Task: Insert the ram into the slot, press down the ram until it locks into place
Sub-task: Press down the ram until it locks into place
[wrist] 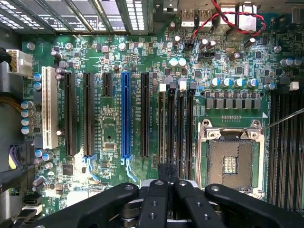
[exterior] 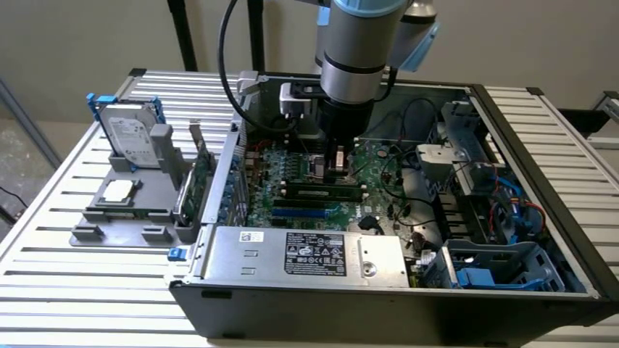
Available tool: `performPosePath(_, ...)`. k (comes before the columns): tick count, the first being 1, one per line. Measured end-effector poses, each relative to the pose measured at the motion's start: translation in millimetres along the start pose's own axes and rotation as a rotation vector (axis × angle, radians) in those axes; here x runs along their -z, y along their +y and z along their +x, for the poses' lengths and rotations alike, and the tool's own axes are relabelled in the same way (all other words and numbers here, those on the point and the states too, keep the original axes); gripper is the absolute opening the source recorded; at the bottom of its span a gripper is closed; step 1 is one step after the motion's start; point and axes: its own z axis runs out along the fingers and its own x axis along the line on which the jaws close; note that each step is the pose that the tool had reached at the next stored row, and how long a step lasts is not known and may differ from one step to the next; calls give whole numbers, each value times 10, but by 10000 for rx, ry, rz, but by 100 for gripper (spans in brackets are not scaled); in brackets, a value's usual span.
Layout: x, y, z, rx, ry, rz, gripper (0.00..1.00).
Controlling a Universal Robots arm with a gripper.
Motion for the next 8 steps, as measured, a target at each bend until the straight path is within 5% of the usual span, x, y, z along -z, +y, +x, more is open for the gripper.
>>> performPosePath(8, -3, 6, 0, -1, 1, 0, 11)
